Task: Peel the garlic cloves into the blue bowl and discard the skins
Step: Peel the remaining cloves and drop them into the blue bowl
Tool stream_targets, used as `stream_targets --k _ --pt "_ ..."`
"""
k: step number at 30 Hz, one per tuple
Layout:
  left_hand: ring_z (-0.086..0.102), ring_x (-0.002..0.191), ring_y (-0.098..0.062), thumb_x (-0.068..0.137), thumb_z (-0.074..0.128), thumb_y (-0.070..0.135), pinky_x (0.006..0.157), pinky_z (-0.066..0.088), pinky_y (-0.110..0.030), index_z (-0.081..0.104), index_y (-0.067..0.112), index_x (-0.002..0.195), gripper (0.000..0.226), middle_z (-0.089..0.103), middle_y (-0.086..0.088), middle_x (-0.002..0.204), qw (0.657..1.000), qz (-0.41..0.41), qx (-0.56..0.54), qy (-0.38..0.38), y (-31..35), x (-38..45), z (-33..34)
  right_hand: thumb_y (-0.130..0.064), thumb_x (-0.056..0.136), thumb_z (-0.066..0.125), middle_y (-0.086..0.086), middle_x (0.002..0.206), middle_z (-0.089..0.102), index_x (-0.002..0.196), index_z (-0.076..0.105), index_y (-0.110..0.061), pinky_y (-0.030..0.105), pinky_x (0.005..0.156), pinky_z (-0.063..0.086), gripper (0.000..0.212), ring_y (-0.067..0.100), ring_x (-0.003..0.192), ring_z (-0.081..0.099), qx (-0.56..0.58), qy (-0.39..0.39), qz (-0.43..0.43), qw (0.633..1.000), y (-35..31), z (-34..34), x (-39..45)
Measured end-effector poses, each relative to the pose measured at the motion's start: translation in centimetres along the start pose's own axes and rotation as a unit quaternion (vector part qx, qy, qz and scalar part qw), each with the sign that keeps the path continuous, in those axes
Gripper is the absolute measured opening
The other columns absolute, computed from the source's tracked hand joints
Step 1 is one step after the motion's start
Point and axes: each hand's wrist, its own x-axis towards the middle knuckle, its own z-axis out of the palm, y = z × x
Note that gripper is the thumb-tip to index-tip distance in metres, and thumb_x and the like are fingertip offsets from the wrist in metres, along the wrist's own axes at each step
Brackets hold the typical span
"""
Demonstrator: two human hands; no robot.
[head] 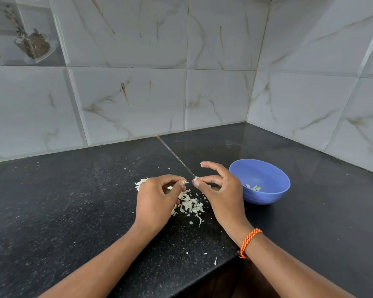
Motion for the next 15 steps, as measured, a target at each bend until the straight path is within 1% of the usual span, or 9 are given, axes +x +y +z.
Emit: stream_targets --k 2,4,6,7,9,10,12,15 --pt "0.074 0.061 -0.01 0.102 0.074 0.025 0.067 0.061 -0.031 0.084 0.03 0.1 0.011 0.079 0.021 0.082 1.0 0.0 0.002 -0.001 0.04 -0.01 0.04 -0.021 0.091 0.085 -0.017 0.093 0.081 0.123 0.072 -0.026 0.043 0.089 0.061 0.035 0.004 0.098 0.076 -0.002 0.004 -0.002 1.0 0.15 0.04 -0.01" --pt "0.074 0.06 -0.01 0.101 0.074 0.024 0.068 0.061 -0.032 0.084 0.029 0.099 0.011 0.079 0.021 0.082 1.0 0.0 0.006 0.001 0.06 -0.02 0.05 -0.022 0.093 0.083 -0.01 0.088 0.081 0.122 0.071 -0.027 0.04 0.085 0.062 0.032 0.009 0.091 0.077 0.009 0.006 0.001 1.0 0.27 0.04 -0.05" --pt "0.074 0.06 -0.01 0.101 0.074 0.022 0.068 0.062 -0.033 0.084 0.029 0.098 0.012 0.079 0.021 0.082 1.0 -0.001 0.008 0.003 0.02 0.01 0.07 -0.018 0.1 0.075 -0.004 0.087 0.082 0.124 0.069 -0.026 0.037 0.078 0.061 0.026 0.014 0.087 0.078 0.041 0.002 0.01 0.999 0.29 -0.04 -0.05" --pt "0.074 0.06 -0.01 0.101 0.074 0.022 0.068 0.062 -0.033 0.084 0.029 0.098 0.012 0.079 0.021 0.081 1.0 -0.002 0.008 0.003 -0.01 0.01 0.07 -0.015 0.102 0.071 -0.004 0.09 0.082 0.126 0.069 -0.026 0.035 0.078 0.061 0.026 0.014 0.09 0.077 0.049 -0.003 0.012 0.999 0.28 -0.1 -0.02" --pt "0.074 0.059 -0.01 0.101 0.074 0.023 0.068 0.062 -0.032 0.084 0.029 0.099 0.011 0.079 0.02 0.081 1.0 -0.002 0.005 0.002 -0.1 0.03 0.07 -0.008 0.1 0.07 -0.009 0.096 0.082 0.128 0.068 -0.028 0.036 0.085 0.061 0.034 0.011 0.101 0.076 0.032 -0.011 0.008 0.999 0.33 -0.13 0.06" --pt "0.074 0.06 -0.01 0.102 0.074 0.024 0.068 0.062 -0.032 0.084 0.029 0.1 0.011 0.079 0.02 0.081 1.0 -0.002 0.004 0.002 -0.12 0.07 0.08 -0.005 0.098 0.072 -0.01 0.097 0.082 0.128 0.067 -0.029 0.037 0.088 0.061 0.039 0.009 0.104 0.076 0.021 -0.013 0.007 1.0 0.34 -0.13 0.11" --pt "0.074 0.06 -0.01 0.102 0.074 0.024 0.066 0.061 -0.029 0.084 0.029 0.102 0.011 0.079 0.02 0.081 1.0 -0.001 0.002 0.0 -0.15 0.04 0.1 -0.006 0.094 0.078 -0.01 0.096 0.082 0.126 0.068 -0.029 0.036 0.09 0.062 0.041 0.007 0.101 0.077 0.023 -0.007 0.013 1.0 0.37 -0.14 0.12" --pt "0.074 0.06 -0.009 0.102 0.074 0.025 0.064 0.058 -0.024 0.084 0.029 0.102 0.01 0.079 0.021 0.082 1.0 0.0 0.005 -0.002 -0.13 0.04 0.06 -0.01 0.091 0.084 -0.01 0.093 0.082 0.126 0.069 -0.026 0.027 0.089 0.062 0.041 0.005 0.097 0.078 0.035 0.005 0.019 0.999 0.24 -0.13 0.05"
